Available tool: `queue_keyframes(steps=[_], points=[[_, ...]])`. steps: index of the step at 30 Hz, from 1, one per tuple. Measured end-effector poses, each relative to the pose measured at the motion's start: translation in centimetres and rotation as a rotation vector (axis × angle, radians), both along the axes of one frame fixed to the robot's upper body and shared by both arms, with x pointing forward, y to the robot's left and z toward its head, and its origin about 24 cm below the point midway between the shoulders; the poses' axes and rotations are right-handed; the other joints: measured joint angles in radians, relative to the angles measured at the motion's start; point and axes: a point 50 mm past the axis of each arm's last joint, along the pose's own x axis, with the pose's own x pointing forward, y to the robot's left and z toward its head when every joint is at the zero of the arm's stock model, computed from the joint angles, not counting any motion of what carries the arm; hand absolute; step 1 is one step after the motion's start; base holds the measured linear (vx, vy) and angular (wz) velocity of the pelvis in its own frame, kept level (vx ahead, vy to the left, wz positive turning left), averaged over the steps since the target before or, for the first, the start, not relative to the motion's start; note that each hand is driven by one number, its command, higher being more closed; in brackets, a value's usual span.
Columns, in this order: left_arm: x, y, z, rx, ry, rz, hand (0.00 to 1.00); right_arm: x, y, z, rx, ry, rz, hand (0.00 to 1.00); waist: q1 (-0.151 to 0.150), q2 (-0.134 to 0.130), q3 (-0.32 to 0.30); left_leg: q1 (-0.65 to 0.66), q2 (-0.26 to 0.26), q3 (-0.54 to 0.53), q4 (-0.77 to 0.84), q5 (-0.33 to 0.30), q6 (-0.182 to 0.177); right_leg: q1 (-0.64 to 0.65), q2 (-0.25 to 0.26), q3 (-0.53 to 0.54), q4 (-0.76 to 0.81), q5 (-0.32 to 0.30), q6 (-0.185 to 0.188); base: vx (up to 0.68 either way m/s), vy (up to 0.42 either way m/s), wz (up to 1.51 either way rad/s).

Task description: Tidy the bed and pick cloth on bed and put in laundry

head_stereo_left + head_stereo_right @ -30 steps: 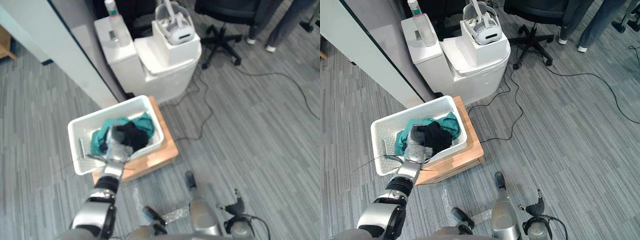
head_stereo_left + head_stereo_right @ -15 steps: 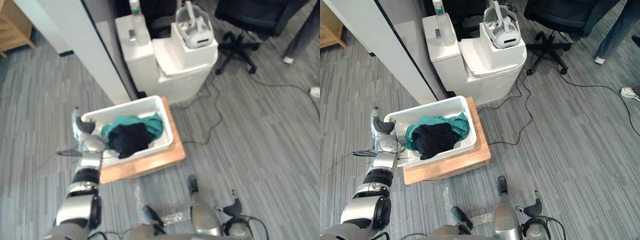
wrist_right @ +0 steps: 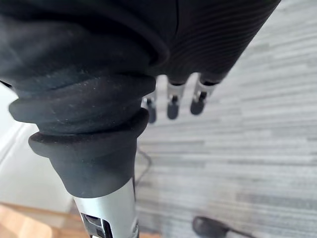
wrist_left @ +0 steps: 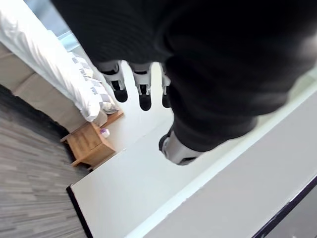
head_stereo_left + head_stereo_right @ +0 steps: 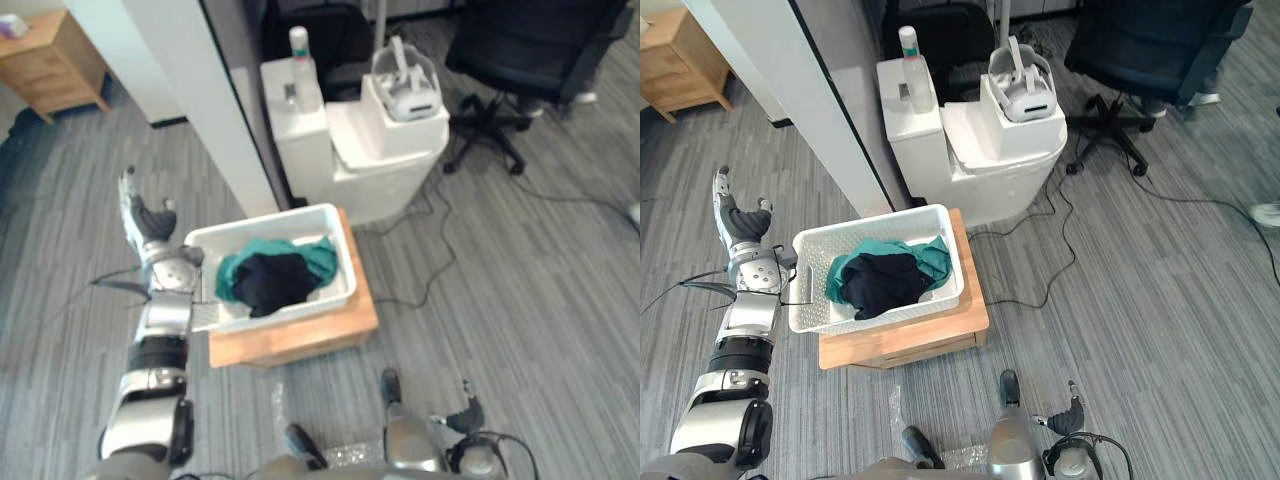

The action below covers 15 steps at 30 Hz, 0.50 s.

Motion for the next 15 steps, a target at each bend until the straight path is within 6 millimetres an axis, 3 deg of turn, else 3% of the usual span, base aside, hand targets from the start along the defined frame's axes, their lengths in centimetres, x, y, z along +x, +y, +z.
queue_keyframes(steps=[3, 7, 12, 15], points=[[-1.0, -0.4, -0.4, -0.003, -0.014, -0.018, 0.0, -0.2, 0.0, -0.2, 0.011, 0.016, 0.0, 0.0, 0.001, 0.0, -0.021, 0.002, -0.003, -0.026, 0.0, 0.0, 0.0, 0.017, -0.009, -0.026, 0.0, -0.007, 0.005, -0.01, -0.025, 0.26], [-3.8, 0.0, -4.1, -0.172, 0.014, -0.005, 0.0, -1.2, -0.1, -1.0, 0.03, 0.067, -0.031, 0.0, 0.013, -0.001, -0.045, 0.011, -0.004, -0.047, -0.001, 0.0, 0.001, 0.04, -0.012, -0.046, -0.001, -0.014, 0.01, -0.01, -0.02, 0.15], [-10.6, 3.8, -12.6, -0.576, 0.12, 0.262, 0.0, -2.8, -1.0, -1.9, 0.057, 0.141, -0.126, 0.0, 0.056, -0.009, -0.058, 0.015, -0.001, -0.057, -0.003, -0.001, 0.0, 0.05, -0.011, -0.057, -0.002, -0.02, 0.01, -0.04, -0.042, 0.06], [-17.6, 5.4, -19.3, -0.826, 0.289, 0.463, 0.0, -3.3, -1.4, -2.5, 0.095, 0.179, -0.183, 0.0, 0.071, -0.024, -0.092, 0.013, -0.001, -0.067, -0.006, -0.004, -0.005, 0.055, -0.013, -0.068, -0.006, -0.025, 0.012, -0.03, -0.031, 0.1]])
